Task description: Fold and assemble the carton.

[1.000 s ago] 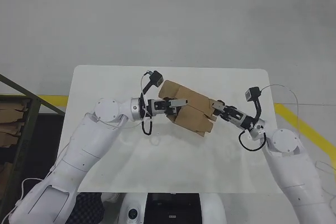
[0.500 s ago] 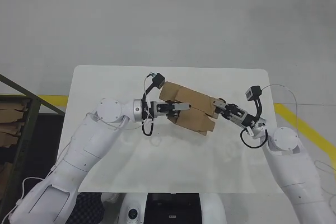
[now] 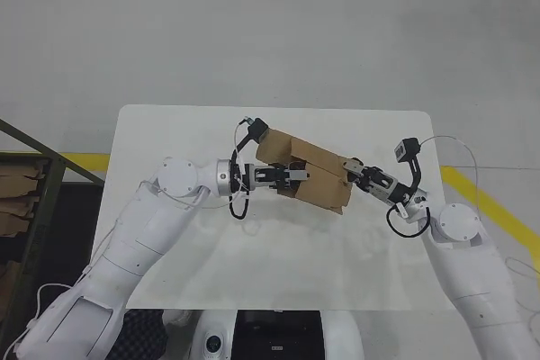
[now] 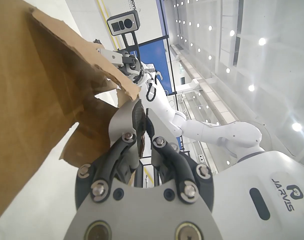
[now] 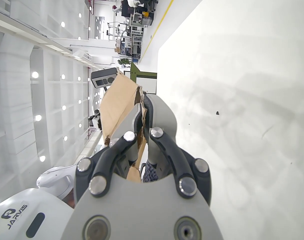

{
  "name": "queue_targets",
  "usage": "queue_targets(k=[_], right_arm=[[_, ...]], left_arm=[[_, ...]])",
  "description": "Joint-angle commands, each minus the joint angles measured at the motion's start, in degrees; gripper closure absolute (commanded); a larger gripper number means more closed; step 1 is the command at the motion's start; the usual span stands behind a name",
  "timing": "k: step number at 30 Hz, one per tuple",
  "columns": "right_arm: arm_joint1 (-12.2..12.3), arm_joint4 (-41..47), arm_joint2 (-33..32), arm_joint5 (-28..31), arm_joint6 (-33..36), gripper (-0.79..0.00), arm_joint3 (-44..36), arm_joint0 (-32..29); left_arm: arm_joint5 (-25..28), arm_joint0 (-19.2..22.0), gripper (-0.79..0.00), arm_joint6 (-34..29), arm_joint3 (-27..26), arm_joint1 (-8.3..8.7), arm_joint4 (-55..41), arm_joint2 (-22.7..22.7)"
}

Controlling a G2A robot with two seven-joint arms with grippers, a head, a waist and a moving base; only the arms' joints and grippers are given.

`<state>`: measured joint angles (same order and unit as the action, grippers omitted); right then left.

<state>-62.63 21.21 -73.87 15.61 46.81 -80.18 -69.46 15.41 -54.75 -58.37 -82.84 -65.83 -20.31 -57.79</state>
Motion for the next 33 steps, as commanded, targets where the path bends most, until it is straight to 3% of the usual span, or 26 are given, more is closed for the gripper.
queue_targets(k=[1,6,12,19,27,30,31,33], right_arm=[[0.0,-0.1,0.0,-0.1,0.0,0.000,0.0,0.0],[0.0,-0.2,-0.1,-0.3,0.0,0.000,0.0,0.0],[-0.1,-0.3,0.1,-0.5,-0.2,0.000,0.3,0.0],[-0.1,-0.3,0.1,-0.6,-0.2,0.000,0.6,0.1],[-0.2,-0.5,0.2,-1.3,-0.3,0.000,0.6,0.3],[-0.2,-0.4,0.2,-1.4,-0.3,0.000,0.6,0.3],[-0.2,-0.4,0.2,-1.4,-0.3,0.000,0.5,0.3],[-0.2,-0.4,0.2,-1.6,-0.3,0.000,0.5,0.4]], left_arm=[[-0.1,0.2,0.000,-0.2,0.2,-0.08,0.1,0.3],[-0.5,0.7,0.000,-0.3,0.7,-0.25,0.5,0.8],[-1.0,1.2,-0.185,-0.9,0.5,-0.37,1.4,1.3],[-1.3,1.3,-0.286,-1.7,-0.1,-0.41,1.9,1.6],[-1.3,1.4,-0.246,-3.4,-0.4,-0.45,2.3,2.2],[-1.3,1.6,-0.163,-3.7,-0.2,-0.50,2.6,2.5],[-1.4,1.7,-0.037,-3.7,0.0,-0.51,2.8,2.5],[-1.3,1.8,0.000,-3.6,0.2,-0.54,3.1,2.6]])
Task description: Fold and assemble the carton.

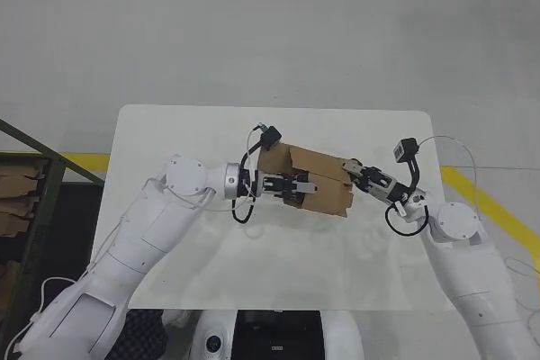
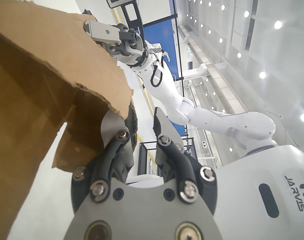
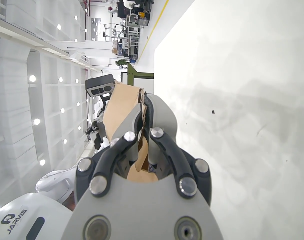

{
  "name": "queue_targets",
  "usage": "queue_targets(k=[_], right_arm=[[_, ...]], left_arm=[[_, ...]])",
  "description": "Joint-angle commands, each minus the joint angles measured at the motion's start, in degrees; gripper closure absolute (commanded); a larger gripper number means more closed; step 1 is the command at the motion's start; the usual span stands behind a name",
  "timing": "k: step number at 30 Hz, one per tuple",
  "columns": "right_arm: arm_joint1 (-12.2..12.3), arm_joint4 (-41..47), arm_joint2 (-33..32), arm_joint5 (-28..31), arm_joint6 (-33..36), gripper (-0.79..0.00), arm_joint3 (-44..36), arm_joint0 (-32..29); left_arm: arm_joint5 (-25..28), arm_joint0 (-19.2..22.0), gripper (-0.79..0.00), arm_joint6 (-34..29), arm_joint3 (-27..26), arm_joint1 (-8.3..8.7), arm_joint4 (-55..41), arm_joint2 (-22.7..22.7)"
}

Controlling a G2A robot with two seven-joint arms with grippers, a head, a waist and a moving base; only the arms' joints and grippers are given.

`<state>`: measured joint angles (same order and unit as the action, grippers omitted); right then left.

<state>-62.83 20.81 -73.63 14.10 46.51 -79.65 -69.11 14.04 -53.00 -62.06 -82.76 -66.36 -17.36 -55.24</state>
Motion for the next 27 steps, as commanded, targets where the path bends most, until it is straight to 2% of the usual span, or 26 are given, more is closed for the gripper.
queue_targets(k=[1,7,8,9,16,23,27], right_arm=[[0.0,0.0,0.0,-0.1,0.0,0.000,-0.1,0.0],[0.0,-0.4,-0.1,-0.2,0.0,0.000,-0.6,-0.2],[0.0,-0.4,-0.1,-0.2,-0.1,-0.166,-0.6,-0.3],[0.0,-0.4,-0.2,-0.1,-0.2,-0.785,-0.7,-0.3],[0.0,1.3,-1.7,3.1,-1.6,-0.785,-0.6,-0.9],[0.3,2.3,-5.1,12.3,-2.0,-0.785,-1.5,-1.9],[0.5,3.4,-6.6,18.4,0.5,-0.785,-3.1,-3.0]], left_arm=[[0.1,0.1,0.000,0.1,0.2,-0.03,0.2,0.1],[-0.7,0.5,0.000,0.7,1.4,-0.17,0.0,0.2],[-0.5,0.5,0.000,1.0,1.5,-0.20,-0.2,0.1],[-0.3,0.5,0.000,1.2,1.5,-0.21,-0.6,-0.1],[0.8,-0.4,0.000,0.5,1.2,0.34,-2.0,-2.6],[0.9,-1.6,0.000,-0.6,1.7,0.88,-3.2,-4.7],[0.6,-1.9,0.000,-0.5,1.5,1.03,-2.7,-5.0]])
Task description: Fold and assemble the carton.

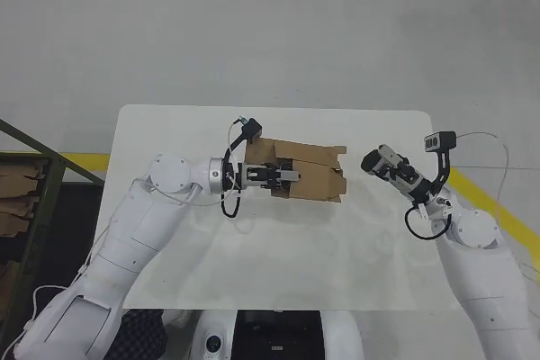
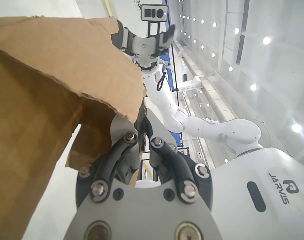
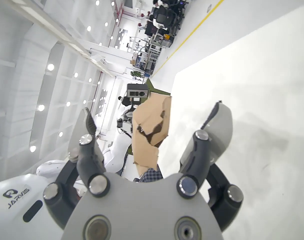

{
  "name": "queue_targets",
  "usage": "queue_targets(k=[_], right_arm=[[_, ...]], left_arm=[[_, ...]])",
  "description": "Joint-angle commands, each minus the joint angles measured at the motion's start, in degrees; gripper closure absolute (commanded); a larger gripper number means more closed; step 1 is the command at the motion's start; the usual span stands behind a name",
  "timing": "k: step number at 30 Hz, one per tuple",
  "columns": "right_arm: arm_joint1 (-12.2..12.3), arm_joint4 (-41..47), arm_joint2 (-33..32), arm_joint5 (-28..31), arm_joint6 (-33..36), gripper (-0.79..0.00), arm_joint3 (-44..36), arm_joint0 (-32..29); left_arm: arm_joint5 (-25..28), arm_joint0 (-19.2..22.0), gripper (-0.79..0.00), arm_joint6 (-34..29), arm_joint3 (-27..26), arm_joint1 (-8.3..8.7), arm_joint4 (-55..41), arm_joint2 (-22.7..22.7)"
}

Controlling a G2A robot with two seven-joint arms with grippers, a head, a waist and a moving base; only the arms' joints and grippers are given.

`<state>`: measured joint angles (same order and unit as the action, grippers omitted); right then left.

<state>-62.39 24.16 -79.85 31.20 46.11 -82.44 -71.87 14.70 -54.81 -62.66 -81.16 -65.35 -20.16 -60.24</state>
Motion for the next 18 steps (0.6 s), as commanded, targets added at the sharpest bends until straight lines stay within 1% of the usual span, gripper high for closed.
queue_targets(k=[1,6,10,18], right_arm=[[0.2,-0.3,-0.6,2.1,1.6,-0.785,-0.6,-0.4],[0.4,-2.6,-0.3,2.4,3.7,-0.785,-1.1,-0.9],[0.3,-1.7,0.9,2.2,5.1,-0.785,-1.2,-1.2],[0.2,4.5,2.6,2.4,10.2,-0.785,-2.5,-1.6]], left_arm=[[-0.2,-0.1,0.000,0.3,-0.1,0.03,0.1,-0.1],[0.4,-0.2,0.000,0.9,-0.4,-0.09,-1.6,-0.2],[0.5,-0.1,0.000,1.0,-0.5,-0.15,-1.7,-0.1],[-0.4,0.2,0.000,2.2,0.5,-0.20,0.4,0.4]])
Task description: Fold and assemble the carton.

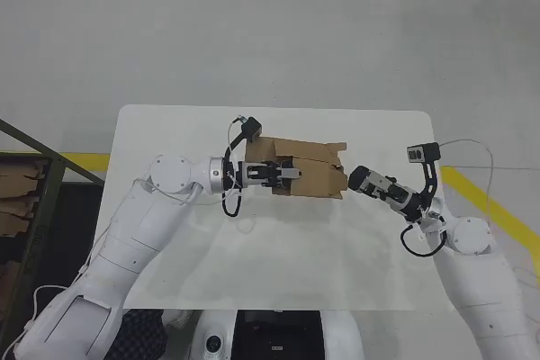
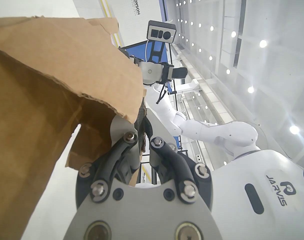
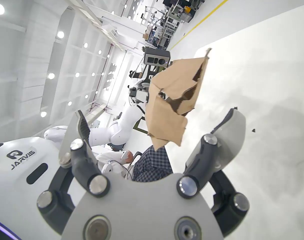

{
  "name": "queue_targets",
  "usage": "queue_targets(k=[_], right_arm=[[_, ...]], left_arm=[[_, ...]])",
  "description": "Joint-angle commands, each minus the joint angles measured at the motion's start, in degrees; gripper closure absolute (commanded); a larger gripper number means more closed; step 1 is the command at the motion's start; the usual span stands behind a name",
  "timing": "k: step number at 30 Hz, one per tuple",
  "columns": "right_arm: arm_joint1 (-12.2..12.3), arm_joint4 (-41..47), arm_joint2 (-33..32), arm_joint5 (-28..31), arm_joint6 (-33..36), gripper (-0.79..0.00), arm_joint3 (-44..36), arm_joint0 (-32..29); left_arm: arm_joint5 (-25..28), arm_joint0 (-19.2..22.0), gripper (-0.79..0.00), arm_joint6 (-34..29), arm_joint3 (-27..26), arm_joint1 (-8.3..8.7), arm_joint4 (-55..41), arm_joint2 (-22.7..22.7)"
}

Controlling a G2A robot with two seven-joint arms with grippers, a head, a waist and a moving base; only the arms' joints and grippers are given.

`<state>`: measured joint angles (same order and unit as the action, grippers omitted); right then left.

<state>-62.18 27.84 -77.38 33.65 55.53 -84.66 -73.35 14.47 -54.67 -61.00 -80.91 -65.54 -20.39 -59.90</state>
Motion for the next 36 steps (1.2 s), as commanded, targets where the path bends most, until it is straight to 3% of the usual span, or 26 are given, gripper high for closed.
queue_targets(k=[1,36], right_arm=[[0.0,1.7,0.2,0.0,1.4,-0.785,-0.6,-0.2],[-0.1,17.2,-0.9,-2.9,8.9,-0.785,1.9,0.4]], left_arm=[[-0.3,0.2,0.000,1.0,0.3,0.00,1.5,0.1],[-3.0,1.0,0.000,5.2,0.1,-0.27,8.1,1.5]])
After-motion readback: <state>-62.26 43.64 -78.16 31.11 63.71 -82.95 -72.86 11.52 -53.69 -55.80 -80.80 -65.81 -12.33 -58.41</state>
